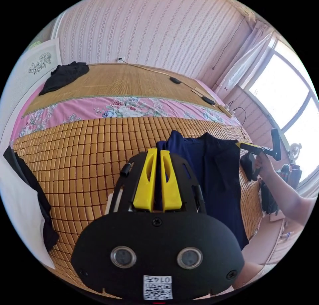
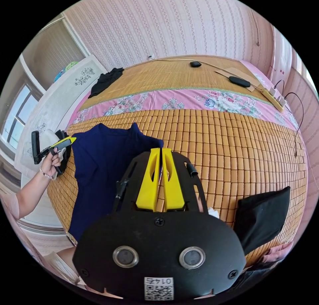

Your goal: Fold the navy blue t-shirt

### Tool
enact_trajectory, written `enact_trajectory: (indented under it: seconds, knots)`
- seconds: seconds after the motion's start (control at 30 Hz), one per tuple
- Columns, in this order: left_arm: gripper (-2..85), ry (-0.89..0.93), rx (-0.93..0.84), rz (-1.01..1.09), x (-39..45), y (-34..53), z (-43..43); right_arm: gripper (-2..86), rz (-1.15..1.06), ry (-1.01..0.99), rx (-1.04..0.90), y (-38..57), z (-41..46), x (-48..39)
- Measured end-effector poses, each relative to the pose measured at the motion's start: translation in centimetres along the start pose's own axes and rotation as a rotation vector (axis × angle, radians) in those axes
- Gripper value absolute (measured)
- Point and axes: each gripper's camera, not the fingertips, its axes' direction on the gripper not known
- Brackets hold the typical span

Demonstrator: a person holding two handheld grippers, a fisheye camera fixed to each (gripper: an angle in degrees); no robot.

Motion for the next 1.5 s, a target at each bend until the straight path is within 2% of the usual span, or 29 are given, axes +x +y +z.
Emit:
enact_trajectory:
  seconds: [0.23,0.43,0.53,0.6,0.7,0.9,1.1,1.37,1.5]
  knots:
    - [-0.8,0.03,-0.043,0.046,0.8,1.6,-3.4,0.4,-0.036,-0.086,-0.041,3.2,-1.3,-0.9]
    - [-0.6,0.14,-0.077,0.127,1.7,7.9,-11.0,0.4,-0.095,-0.226,-0.01,12.0,-8.2,-2.8]
    - [-0.7,0.223,-0.109,0.146,2.3,12.3,-15.7,0.4,-0.046,-0.287,-0.059,17.9,-10.7,-2.9]
    - [-0.7,0.265,-0.169,0.098,2.5,16.8,-17.7,0.3,0.066,-0.309,-0.156,22.9,-9.6,-2.3]
    - [-0.6,0.274,-0.288,0.001,2.7,22.8,-16.8,0.3,0.195,-0.255,-0.293,28.0,-5.8,-2.0]
    - [-0.3,0.164,-0.421,-0.07,2.7,28.7,-14.3,0.3,0.194,-0.147,-0.292,30.4,-4.6,-3.7]
    - [-0.1,0.134,-0.416,-0.022,3.1,30.2,-15.4,0.4,0.023,-0.004,-0.356,31.8,-3.0,-6.8]
    - [0.3,0.097,-0.325,0.111,5.3,31.6,-18.9,0.4,-0.007,-0.106,-0.238,34.4,-3.4,-7.3]
    - [1.6,0.131,-0.233,0.034,5.1,33.0,-21.1,0.6,-0.039,-0.09,-0.173,35.8,-3.7,-8.9]
